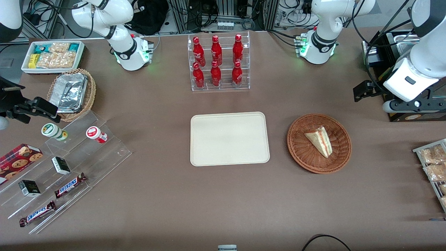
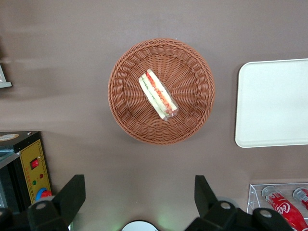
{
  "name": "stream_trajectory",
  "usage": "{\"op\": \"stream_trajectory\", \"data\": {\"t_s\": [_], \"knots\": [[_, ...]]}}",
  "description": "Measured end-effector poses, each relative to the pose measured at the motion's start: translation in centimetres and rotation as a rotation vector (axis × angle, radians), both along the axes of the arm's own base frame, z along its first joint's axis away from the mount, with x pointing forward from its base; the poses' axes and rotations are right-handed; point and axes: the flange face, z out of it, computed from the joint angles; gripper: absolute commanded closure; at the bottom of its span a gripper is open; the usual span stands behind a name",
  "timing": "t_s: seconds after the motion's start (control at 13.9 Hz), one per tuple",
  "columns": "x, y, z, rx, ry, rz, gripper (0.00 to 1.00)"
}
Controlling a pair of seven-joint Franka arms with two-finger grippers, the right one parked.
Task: Place sandwich from basket to tray
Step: 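Move the left gripper over the wicker basket holding the sandwich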
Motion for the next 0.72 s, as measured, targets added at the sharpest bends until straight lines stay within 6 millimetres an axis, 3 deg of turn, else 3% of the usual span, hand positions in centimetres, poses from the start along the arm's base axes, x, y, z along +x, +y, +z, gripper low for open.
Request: {"op": "stream_trajectory", "data": {"t_s": [0.22,0.36,0.5,0.72], "knots": [[0.2,0.0,-0.9,0.003,0.018,0.000,0.00],[0.7,0.0,-2.6,0.006,0.050,0.000,0.00],[1.4,-0.1,-5.4,0.007,0.078,-0.001,0.00],[2.2,-0.3,-11.3,0.003,0.067,-0.005,0.00]]}}
